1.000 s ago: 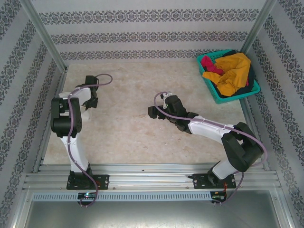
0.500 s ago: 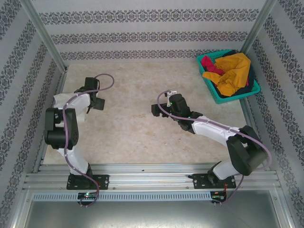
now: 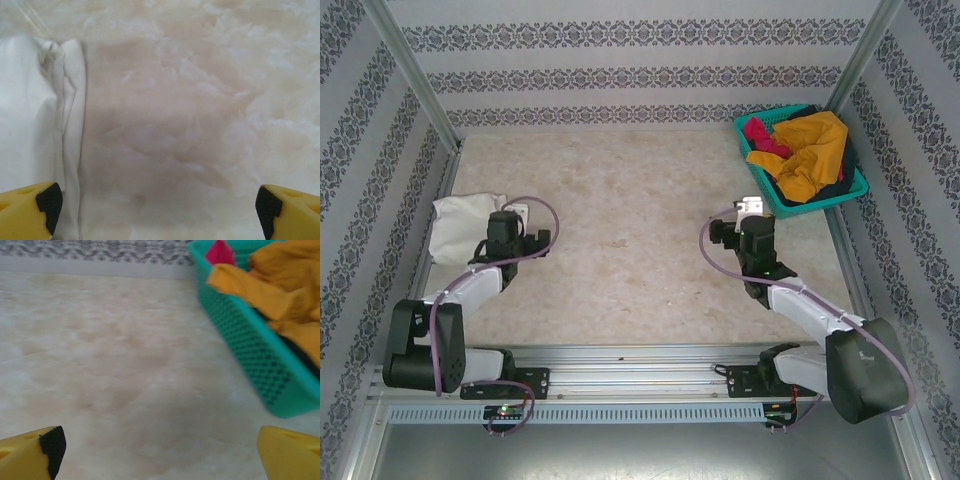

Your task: Fold and stack the t-shirts

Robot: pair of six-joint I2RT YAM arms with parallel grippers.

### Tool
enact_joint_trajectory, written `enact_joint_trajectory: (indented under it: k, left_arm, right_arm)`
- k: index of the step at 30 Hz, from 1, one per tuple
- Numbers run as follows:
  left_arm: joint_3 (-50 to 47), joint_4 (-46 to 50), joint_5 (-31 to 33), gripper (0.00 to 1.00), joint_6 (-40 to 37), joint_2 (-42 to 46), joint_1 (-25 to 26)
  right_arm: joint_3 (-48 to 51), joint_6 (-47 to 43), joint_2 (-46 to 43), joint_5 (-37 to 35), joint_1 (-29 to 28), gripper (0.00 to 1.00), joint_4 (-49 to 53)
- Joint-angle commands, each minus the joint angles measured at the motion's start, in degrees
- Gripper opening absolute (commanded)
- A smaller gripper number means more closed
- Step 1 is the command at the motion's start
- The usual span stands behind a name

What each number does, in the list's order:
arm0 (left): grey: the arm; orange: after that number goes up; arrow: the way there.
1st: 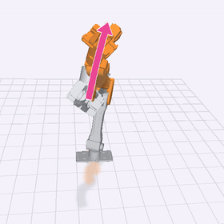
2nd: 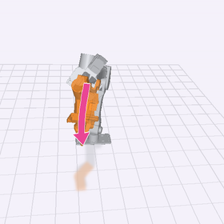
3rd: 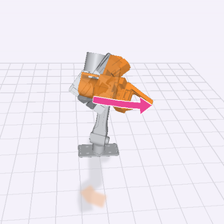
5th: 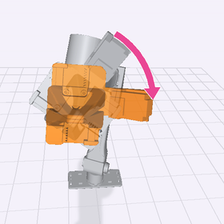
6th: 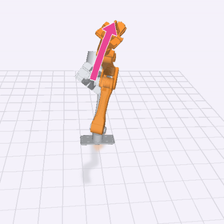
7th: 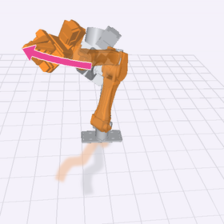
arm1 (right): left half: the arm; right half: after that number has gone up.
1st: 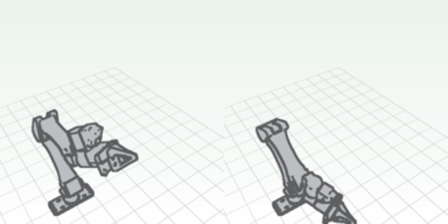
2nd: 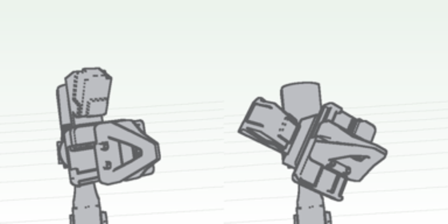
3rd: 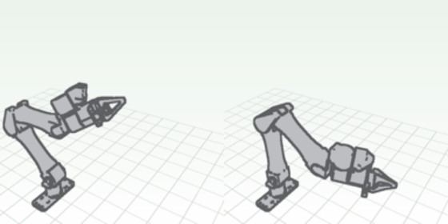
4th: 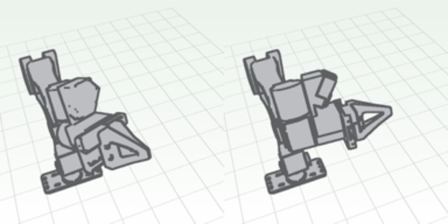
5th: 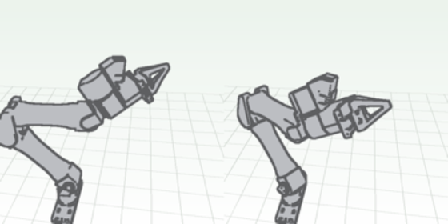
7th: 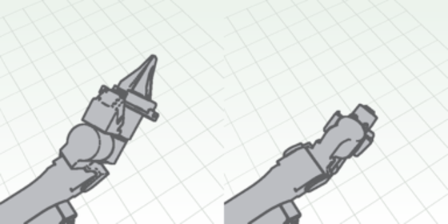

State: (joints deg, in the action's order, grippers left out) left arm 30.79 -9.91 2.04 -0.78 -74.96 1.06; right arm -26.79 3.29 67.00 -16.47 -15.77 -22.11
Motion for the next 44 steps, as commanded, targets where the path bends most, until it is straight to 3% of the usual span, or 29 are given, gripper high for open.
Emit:
enact_joint_trajectory:
  k: [1, 7, 11, 14, 16, 17, 19, 21, 28, 44]
  left_arm:
    - [-5.0, -16.9, -0.5, 1.00, 1.0, 1.2, -0.7]
    - [-8.8, -36.9, -5.1, 1.00, 3.1, -7.0, -3.5]
    - [-7.2, -37.9, -7.8, 1.00, 3.1, -12.3, -4.5]
    - [-8.0, -41.1, -6.1, 1.00, 2.7, -14.6, -3.7]
    - [-9.4, -45.7, -3.1, 1.00, 1.7, -16.1, -2.2]
    - [-8.8, -43.3, -1.7, 1.00, 2.1, -15.4, -1.9]
    - [-9.2, -45.3, -1.2, 1.00, 2.0, -16.0, -1.9]
    - [-9.1, -44.1, -0.6, 1.00, 2.4, -15.5, -1.8]
    - [-8.2, -42.6, -4.1, 1.00, 1.0, -15.7, -1.8]
    - [-8.3, -42.9, -4.2, 1.00, 0.9, -15.8, -1.8]
  right_arm:
    - [0.8, -7.3, -0.6, -3.1, 1.4, 0.98, -6.0]
    - [4.1, -4.9, 9.2, 2.0, 8.2, 0.98, -18.7]
    - [6.6, -1.4, 16.0, 4.9, 12.4, 0.98, -29.5]
    - [6.7, 0.1, 21.2, 6.1, 13.8, 0.98, -35.9]
    - [5.5, -0.1, 19.3, 6.4, 13.8, 0.98, -30.7]
    - [5.4, -0.1, 19.1, 6.4, 13.8, 0.98, -29.4]
    - [6.1, 0.0, 20.4, 6.2, 13.7, 0.98, -33.3]
    - [5.7, -0.2, 19.5, 6.3, 13.7, 0.98, -31.0]
    - [5.7, -0.4, 19.7, 5.8, 13.5, 0.98, -31.3]
    - [5.8, -0.5, 19.6, 5.6, 13.4, 0.98, -31.2]
